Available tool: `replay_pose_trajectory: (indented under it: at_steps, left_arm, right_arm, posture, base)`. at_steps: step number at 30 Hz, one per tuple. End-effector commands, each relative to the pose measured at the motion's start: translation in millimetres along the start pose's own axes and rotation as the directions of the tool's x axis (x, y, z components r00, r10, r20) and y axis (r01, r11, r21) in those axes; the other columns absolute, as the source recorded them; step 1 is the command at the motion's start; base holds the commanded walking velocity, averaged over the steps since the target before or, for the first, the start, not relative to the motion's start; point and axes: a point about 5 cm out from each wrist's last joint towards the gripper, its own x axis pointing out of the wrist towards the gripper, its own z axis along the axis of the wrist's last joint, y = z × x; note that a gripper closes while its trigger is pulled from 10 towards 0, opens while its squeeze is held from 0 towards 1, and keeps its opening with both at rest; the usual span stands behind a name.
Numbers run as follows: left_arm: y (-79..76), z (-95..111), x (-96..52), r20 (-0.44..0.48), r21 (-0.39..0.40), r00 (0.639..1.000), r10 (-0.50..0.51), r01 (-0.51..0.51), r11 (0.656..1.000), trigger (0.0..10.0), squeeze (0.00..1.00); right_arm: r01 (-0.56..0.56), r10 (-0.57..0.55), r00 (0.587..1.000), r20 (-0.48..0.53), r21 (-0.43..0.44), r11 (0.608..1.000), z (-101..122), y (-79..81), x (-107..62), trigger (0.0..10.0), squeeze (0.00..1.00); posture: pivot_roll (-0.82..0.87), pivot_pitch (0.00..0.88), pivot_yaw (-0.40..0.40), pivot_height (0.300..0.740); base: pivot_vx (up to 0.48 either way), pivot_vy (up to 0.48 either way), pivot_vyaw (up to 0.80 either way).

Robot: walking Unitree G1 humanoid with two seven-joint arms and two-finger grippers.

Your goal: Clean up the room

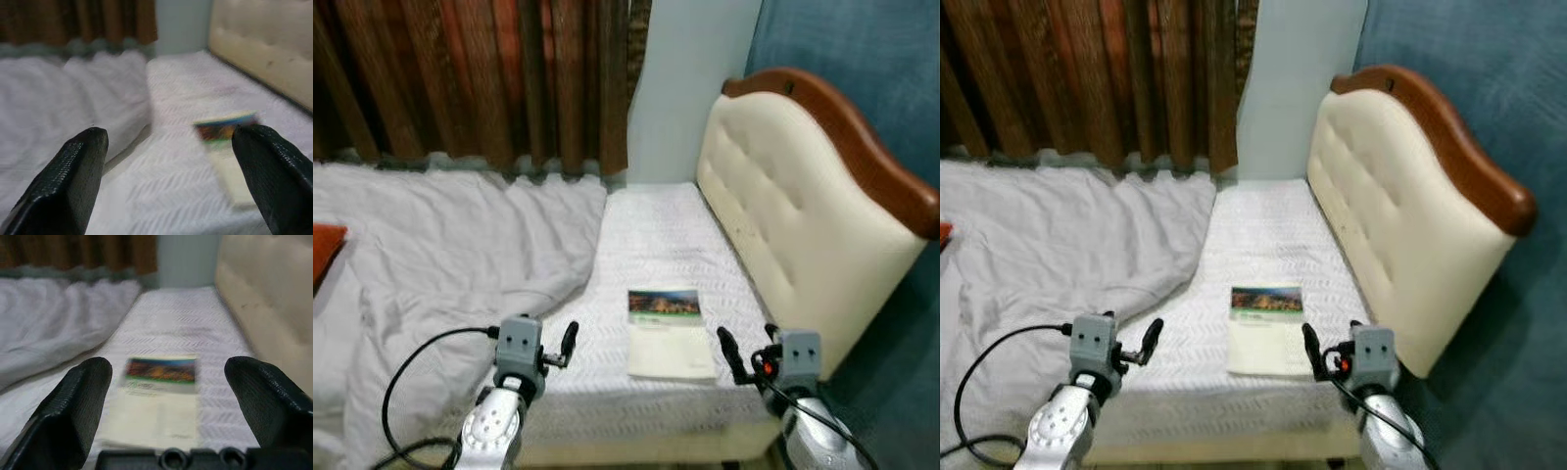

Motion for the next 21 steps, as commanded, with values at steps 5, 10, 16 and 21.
replay_pose_trajectory:
  at_steps: [5,10,16,21]
  left_arm:
    - [-4.5,0.7,-31.7,0.014,0.048,0.999,-0.038,0.037,0.998,10.0,0.0]
    - [2.0,-0.8,-27.5,-0.002,0.054,1.0,-0.006,0.006,0.999,10.0,0.0]
    - [11.2,0.8,-22.6,-0.022,0.048,0.999,0.046,-0.045,0.998,10.0,0.0]
    - [6.7,0.6,-22.7,-0.022,0.055,0.999,0.032,-0.03,0.998,10.0,0.0]
  right_arm:
    - [-0.028,0.029,0.999,-0.023,0.024,0.999,-10.3,-3.3,-30.1,10.0,0.0]
    - [-0.025,0.025,0.998,-0.057,0.01,1.0,-22.5,-3.8,-30.4,10.0,0.0]
    - [-0.032,0.032,0.999,-0.038,0.012,0.999,-14.2,-4.9,-14.2,10.0,0.0]
    - [-0.043,0.043,0.999,-0.033,0.013,0.999,-13.9,-3.1,-10.6,10.0,0.0]
  posture:
    - [0.08,0.0,-0.088,0.74]
    - [0.09,0.0,-0.082,0.74]
    - [0.11,0.0,-0.074,0.74]
    - [0.12,0.0,-0.077,0.74]
  base:
    - [0.0,0.48,0.0]
    - [0.0,0.48,0.0]
    - [0.0,0.48,0.11]
    - [0.0,0.48,0.71]
